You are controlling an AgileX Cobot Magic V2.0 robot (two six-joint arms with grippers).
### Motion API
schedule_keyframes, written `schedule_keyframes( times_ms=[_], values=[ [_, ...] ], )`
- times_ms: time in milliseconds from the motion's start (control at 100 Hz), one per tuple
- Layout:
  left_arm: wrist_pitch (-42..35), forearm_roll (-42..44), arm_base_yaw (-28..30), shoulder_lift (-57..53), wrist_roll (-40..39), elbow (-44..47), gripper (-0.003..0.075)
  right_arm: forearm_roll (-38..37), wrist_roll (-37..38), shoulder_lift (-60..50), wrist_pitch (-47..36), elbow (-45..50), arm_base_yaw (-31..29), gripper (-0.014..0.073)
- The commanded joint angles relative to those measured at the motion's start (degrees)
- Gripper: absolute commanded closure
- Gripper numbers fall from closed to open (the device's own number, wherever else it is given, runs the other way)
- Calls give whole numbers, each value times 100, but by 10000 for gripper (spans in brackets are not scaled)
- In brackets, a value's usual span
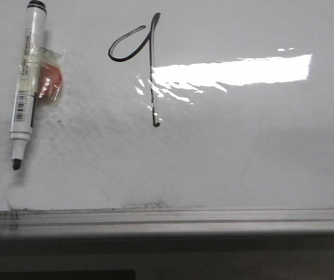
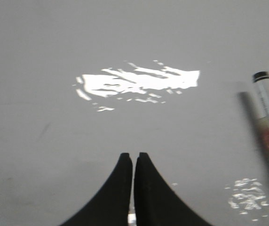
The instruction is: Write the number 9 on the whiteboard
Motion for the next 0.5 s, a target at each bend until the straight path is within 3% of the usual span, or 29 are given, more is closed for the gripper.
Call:
schedule_keyframes(
  times_ms=[0,210,380,490],
  values=[
    [173,356,619,-259,-151,228,741,-56,-6,59,-462,-145,5,657],
    [988,356,1578,-875,-151,238,741,-56,-6,59,-462,-145,5,657],
    [2152,290,1713,-862,-151,238,741,-56,-6,59,-462,-145,5,657],
    [2110,281,1675,-862,-151,238,741,-56,-6,59,-462,-145,5,657]
  ],
)
